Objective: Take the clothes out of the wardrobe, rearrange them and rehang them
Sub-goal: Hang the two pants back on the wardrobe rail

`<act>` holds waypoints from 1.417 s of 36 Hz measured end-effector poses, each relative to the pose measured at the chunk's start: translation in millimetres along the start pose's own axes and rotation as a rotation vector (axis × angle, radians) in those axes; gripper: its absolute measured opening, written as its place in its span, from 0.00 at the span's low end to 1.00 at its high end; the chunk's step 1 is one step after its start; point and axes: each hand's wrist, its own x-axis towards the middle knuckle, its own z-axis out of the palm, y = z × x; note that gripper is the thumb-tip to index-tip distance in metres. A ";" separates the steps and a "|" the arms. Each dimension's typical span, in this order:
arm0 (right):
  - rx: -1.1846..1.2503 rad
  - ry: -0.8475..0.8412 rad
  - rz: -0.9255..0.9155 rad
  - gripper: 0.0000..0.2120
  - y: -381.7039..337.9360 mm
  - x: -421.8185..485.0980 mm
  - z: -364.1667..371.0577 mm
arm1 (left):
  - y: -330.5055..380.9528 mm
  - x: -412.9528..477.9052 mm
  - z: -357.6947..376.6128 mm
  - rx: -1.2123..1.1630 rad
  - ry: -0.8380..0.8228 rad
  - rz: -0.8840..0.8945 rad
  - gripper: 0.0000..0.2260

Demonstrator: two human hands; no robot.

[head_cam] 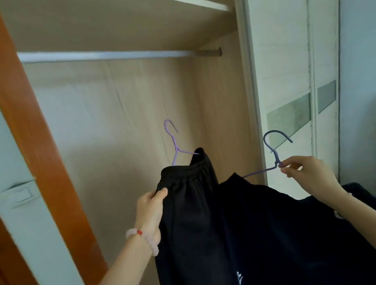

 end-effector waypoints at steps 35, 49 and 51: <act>0.884 -0.846 0.385 0.12 -184.9 239.5 156.6 | 48.6 153.4 -27.3 -0.018 0.441 0.464 0.11; 0.995 -1.136 0.272 0.17 -303.0 340.2 234.4 | 177.8 167.5 -47.1 0.273 0.905 0.557 0.07; 0.965 -1.133 0.216 0.16 -323.2 344.8 240.4 | 194.4 171.2 -52.8 0.339 0.969 0.544 0.08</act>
